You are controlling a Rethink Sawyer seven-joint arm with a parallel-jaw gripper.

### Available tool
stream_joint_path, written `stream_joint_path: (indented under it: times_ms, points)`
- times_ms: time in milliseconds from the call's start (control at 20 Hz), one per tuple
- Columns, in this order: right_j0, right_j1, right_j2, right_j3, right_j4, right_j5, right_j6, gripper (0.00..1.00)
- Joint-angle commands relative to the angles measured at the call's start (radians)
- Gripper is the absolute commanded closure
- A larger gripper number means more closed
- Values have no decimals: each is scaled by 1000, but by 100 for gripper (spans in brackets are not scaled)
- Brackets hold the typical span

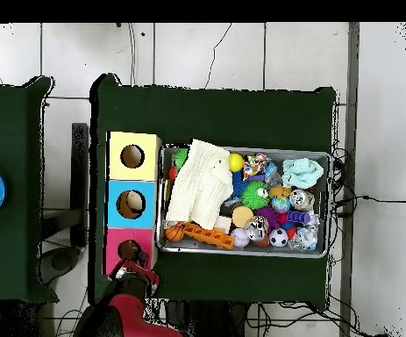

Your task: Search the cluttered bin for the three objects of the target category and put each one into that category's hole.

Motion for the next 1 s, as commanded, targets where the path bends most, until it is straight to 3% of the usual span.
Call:
stream_joint_path:
  times_ms: [50,300,1000]
  points:
    - [-72,-22,26,-181,-60,183,8,100]
    - [-129,-28,51,-227,-110,269,-7,100]
    - [-237,-12,96,-319,-238,374,-24,100]
